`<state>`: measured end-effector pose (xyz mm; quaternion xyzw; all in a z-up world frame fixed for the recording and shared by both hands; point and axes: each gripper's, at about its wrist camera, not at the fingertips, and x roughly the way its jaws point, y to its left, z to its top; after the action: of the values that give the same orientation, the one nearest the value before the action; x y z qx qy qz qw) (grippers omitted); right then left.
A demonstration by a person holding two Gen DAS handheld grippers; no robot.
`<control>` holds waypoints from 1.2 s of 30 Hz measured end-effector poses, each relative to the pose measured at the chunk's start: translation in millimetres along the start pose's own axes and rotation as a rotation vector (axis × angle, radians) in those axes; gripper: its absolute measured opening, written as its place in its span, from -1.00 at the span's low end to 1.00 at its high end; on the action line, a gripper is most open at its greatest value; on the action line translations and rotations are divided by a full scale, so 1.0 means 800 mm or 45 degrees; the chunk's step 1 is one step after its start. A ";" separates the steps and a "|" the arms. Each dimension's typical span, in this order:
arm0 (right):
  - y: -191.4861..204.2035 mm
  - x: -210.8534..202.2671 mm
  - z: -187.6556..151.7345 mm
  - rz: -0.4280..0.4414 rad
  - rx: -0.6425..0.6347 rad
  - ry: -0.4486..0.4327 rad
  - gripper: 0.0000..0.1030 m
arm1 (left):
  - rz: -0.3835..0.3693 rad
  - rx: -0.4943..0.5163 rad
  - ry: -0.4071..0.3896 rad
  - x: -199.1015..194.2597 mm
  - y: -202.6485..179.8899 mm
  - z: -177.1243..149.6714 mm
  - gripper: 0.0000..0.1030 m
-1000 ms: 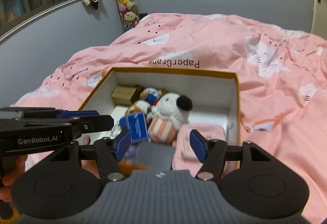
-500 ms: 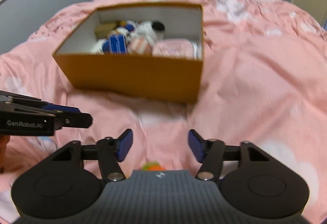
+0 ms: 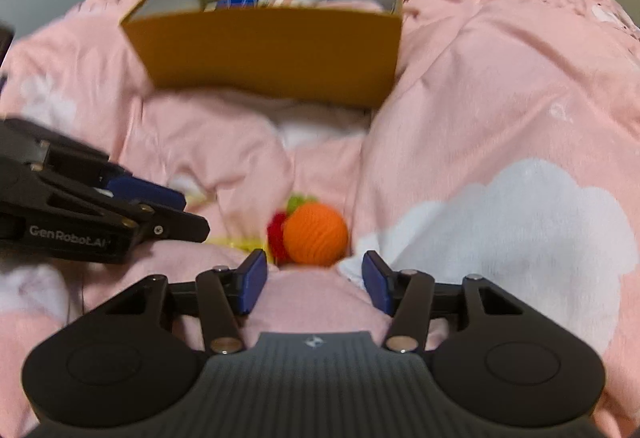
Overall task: Organize objects
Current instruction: 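Move both tools back from the box toward the tape measure and crocheted orange, then grasp the yellow tape measure with the left tool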
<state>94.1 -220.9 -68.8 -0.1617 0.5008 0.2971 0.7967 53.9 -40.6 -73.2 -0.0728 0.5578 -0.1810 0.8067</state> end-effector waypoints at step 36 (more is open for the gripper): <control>-0.014 0.035 0.005 0.110 -0.032 -0.014 -0.05 | 0.098 0.210 0.052 0.013 -0.020 0.000 0.13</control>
<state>113.0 -218.8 -92.2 -0.1484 0.4991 0.3386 0.7838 53.9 -59.1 -77.1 0.0191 0.5596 -0.1967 0.8049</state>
